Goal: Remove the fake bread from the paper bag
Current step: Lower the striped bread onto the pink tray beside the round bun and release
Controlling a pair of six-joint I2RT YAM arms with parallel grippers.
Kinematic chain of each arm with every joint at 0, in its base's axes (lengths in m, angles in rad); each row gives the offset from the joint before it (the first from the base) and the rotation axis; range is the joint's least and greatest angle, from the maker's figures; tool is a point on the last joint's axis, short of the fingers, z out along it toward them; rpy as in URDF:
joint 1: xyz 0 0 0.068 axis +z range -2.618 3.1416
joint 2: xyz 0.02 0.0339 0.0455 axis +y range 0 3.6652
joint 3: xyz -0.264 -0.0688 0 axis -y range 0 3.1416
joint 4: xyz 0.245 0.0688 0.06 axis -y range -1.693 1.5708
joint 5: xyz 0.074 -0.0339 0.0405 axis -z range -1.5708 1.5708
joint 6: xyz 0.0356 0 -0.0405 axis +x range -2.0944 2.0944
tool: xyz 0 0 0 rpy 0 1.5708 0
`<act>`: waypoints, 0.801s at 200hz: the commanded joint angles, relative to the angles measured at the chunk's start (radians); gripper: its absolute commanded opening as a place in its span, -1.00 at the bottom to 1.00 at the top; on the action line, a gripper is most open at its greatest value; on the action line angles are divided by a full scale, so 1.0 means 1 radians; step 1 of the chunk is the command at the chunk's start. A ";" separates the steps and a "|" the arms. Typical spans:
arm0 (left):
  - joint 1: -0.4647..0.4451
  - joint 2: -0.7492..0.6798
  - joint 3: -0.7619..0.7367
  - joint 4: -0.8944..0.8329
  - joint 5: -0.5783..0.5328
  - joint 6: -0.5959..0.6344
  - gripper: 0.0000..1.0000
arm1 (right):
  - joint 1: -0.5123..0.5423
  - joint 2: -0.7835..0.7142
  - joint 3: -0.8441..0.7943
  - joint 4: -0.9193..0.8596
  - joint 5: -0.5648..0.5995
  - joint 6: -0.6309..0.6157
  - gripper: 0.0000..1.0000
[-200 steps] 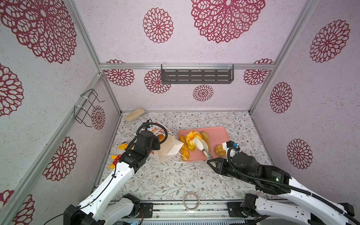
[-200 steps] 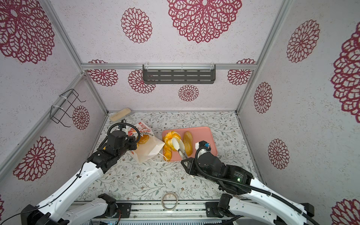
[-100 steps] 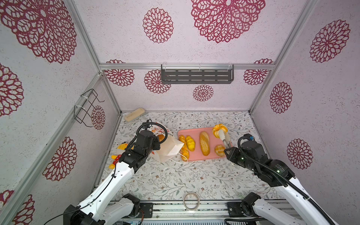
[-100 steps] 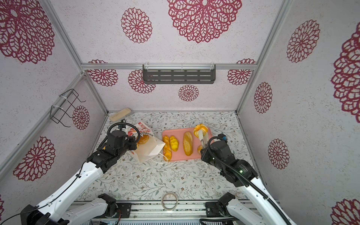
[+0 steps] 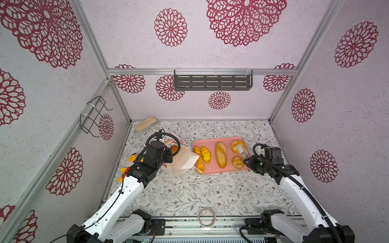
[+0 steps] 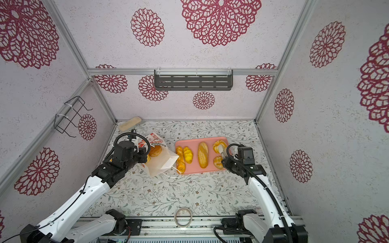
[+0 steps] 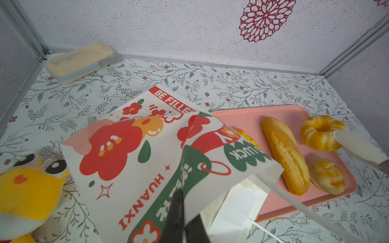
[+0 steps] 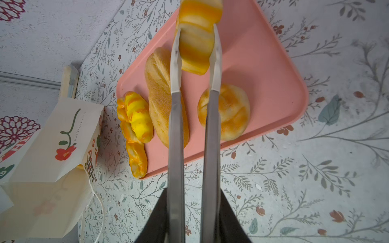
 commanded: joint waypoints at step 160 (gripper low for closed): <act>0.000 0.003 0.006 -0.021 0.041 0.020 -1.00 | -0.112 0.071 0.022 -0.047 -0.082 -0.134 0.23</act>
